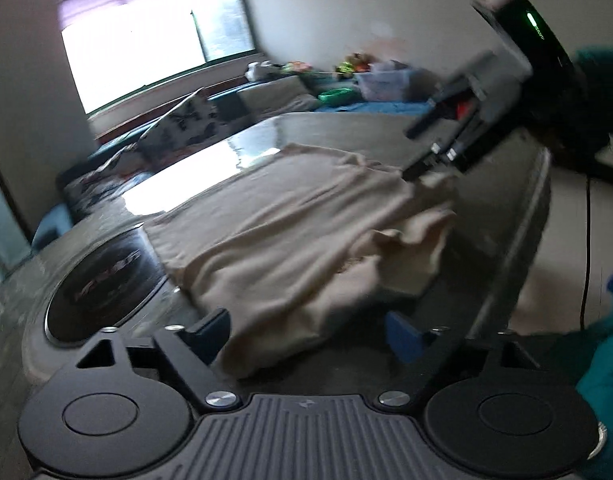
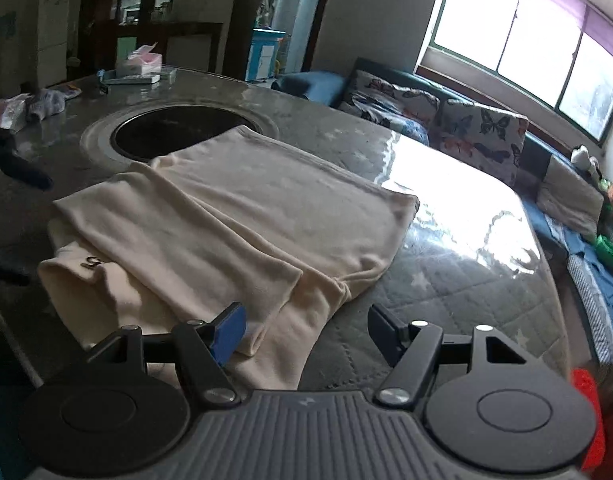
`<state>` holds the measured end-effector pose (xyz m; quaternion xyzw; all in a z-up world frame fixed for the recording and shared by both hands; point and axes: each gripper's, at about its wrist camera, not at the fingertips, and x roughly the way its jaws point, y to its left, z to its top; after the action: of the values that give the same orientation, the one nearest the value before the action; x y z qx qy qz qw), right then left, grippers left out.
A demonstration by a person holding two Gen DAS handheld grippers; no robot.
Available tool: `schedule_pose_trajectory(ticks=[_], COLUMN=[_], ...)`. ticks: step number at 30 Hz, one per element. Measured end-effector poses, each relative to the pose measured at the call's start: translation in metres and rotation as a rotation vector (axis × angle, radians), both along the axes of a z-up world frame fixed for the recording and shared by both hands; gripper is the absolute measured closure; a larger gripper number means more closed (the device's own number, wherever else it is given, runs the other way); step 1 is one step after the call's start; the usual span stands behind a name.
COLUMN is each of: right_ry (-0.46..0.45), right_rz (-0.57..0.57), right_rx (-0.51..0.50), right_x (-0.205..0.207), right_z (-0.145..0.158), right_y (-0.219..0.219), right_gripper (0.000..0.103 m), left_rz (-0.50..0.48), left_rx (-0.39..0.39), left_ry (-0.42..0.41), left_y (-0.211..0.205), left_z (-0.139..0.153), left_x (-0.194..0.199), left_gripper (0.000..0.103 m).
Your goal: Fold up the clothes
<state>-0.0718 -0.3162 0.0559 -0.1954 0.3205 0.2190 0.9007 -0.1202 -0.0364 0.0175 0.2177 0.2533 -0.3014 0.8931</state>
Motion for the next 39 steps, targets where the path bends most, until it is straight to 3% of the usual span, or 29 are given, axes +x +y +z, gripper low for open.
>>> schedule_pose_trajectory(ticks=[5, 9, 12, 15, 21, 26, 27, 28, 30, 31, 34, 39], right_ry=[-0.003, -0.004, 0.005, 0.016, -0.001, 0.008, 0.016, 0.030, 0.058, 0.071, 0.091, 0.091], right_rz=[0.062, 0.128, 0.187, 0.253, 0.352, 0.339, 0.334, 0.329, 0.310, 0.300, 0.269, 0.229], right_rx=[-0.021, -0.040, -0.053, -0.077, -0.115, -0.091, -0.081, -0.074, -0.046, -0.025, 0.030, 0.087], right_x=[-0.014, -0.025, -0.035, -0.044, -0.046, -0.025, -0.020, -0.015, -0.007, -0.004, 0.002, 0.006], right_z=[0.007, 0.010, 0.011, 0.012, 0.006, -0.005, -0.007, -0.008, -0.009, -0.008, -0.002, 0.004], right_y=[0.004, 0.008, 0.010, 0.013, 0.030, 0.042, 0.044, 0.046, 0.045, 0.043, 0.038, 0.034], right_gripper=[0.034, 0.034, 0.034, 0.034, 0.038, 0.055, 0.064, 0.076, 0.085, 0.088, 0.091, 0.092], left_rz=[-0.060, -0.087, -0.066, -0.029, 0.030, 0.045, 0.045, 0.042, 0.039, 0.042, 0.036, 0.011], left_rx=[0.016, 0.037, -0.005, -0.068, -0.166, -0.177, -0.177, -0.176, -0.167, -0.159, -0.124, -0.035], left_ry=[-0.026, -0.050, -0.034, 0.012, 0.059, 0.085, 0.088, 0.089, 0.079, 0.071, 0.031, 0.003], left_y=[-0.015, -0.021, -0.021, -0.017, -0.009, -0.009, -0.008, -0.008, -0.004, -0.003, 0.001, 0.004], left_z=[-0.006, -0.010, -0.007, 0.003, 0.019, 0.020, 0.019, 0.019, 0.018, 0.018, 0.014, 0.001], left_x=[-0.002, -0.001, 0.007, 0.022, 0.057, 0.073, 0.073, 0.072, 0.067, 0.063, 0.047, 0.030], left_gripper=[0.044, 0.070, 0.086, 0.091, 0.092, 0.092, 0.092, 0.089, 0.085, 0.074, 0.054, 0.052])
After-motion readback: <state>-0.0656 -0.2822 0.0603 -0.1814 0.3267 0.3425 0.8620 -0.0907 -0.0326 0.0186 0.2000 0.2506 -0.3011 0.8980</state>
